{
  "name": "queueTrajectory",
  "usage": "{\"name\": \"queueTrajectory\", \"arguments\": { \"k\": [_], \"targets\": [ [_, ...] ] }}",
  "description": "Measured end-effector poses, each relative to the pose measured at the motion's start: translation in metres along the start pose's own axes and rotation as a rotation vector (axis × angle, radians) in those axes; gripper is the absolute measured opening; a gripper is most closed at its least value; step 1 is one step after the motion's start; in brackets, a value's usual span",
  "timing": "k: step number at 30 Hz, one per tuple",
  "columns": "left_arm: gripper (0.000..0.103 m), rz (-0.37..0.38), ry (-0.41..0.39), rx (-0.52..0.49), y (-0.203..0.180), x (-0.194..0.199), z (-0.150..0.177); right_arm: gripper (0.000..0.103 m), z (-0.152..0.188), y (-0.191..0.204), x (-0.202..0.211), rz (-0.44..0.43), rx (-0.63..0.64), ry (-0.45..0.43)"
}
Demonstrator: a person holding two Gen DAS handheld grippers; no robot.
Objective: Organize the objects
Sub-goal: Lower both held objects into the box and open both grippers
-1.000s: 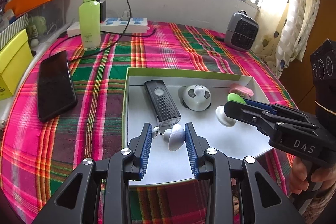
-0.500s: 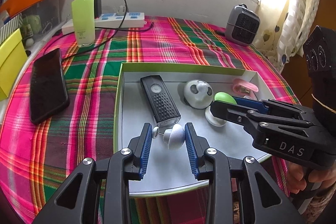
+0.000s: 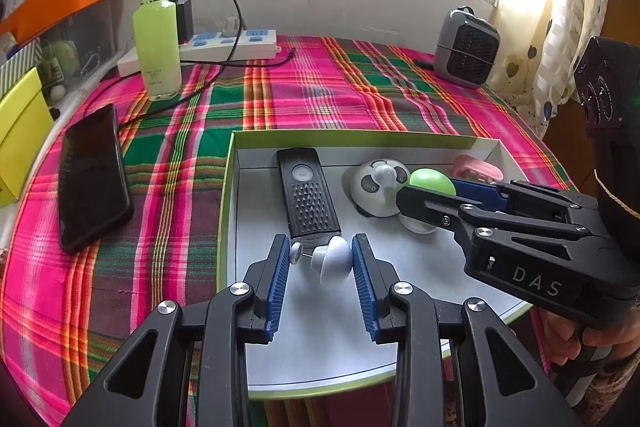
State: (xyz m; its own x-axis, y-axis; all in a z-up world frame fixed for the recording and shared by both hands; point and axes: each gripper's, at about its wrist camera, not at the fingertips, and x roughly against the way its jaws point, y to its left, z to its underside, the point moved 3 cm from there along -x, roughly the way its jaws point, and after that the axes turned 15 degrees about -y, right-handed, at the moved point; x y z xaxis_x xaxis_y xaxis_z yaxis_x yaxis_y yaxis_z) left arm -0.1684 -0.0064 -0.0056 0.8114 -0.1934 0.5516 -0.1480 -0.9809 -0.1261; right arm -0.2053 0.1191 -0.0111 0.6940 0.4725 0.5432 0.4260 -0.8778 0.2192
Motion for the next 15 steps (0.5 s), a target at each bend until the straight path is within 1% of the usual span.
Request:
{"name": "queueTrajectory", "arguments": {
  "k": [4, 8, 15],
  "targets": [
    [0.03, -0.003, -0.002, -0.003, -0.0002, -0.0005, -0.0001, 0.034, 0.0025, 0.0018, -0.0004, 0.014, 0.026, -0.003],
    [0.03, -0.004, -0.001, -0.003, -0.0004, -0.0007, -0.0001, 0.034, 0.0035, -0.0016, 0.001, 0.006, 0.008, -0.006],
    [0.031, -0.009, 0.001, -0.01, -0.001, -0.0011, -0.0001, 0.034, 0.0031, -0.0004, 0.0018, 0.007, 0.02, -0.001]
  ]
}}
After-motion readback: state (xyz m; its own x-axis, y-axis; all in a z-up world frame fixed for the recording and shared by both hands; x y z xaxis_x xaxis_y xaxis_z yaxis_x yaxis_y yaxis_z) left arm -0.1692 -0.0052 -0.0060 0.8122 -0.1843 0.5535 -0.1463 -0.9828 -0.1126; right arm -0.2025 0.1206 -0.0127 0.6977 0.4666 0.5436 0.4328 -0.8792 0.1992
